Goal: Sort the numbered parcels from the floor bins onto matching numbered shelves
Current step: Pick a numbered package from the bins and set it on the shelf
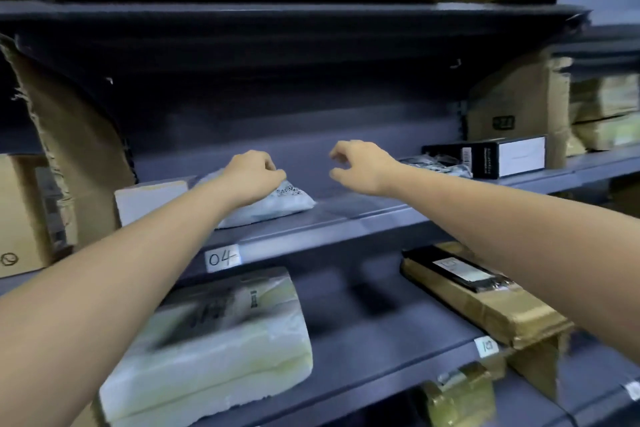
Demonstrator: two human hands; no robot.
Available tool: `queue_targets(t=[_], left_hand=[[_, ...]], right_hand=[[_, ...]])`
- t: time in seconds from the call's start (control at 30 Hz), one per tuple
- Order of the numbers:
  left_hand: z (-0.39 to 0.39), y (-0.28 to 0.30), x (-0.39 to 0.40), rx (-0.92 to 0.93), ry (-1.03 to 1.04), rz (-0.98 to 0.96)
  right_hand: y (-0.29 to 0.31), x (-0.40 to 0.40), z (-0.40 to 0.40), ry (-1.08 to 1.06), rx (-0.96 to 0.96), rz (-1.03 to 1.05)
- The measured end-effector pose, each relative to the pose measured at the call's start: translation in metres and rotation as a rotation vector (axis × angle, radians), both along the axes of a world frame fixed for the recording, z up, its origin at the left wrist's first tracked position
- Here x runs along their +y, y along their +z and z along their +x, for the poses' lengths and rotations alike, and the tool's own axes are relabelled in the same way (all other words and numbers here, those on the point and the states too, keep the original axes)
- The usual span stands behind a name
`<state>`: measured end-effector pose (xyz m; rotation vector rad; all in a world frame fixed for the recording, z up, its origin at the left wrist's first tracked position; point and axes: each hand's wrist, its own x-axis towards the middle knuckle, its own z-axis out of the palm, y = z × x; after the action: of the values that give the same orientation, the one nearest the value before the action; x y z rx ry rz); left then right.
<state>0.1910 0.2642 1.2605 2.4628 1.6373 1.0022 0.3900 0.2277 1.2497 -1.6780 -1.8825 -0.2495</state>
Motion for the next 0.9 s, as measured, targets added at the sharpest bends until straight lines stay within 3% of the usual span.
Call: queue_targets(t=[0.27, 0.73, 0.9], left_hand=[[0.135, -0.031, -0.052, 0.116, -0.253, 0.058], [0.419, -0.122, -0.195, 0.197, -0.632, -0.044], [0.521, -0.161, -0.238, 0.348, -0.764, -0.018]], right_hand=[[-0.038, -0.098, 0.111, -0.078, -0.095, -0.016], [-0.111, -0.296, 0.363, -0.364, -0.151, -0.214], [-0.145, -0.359, 0.444, -0.490, -0.121, -0.292]])
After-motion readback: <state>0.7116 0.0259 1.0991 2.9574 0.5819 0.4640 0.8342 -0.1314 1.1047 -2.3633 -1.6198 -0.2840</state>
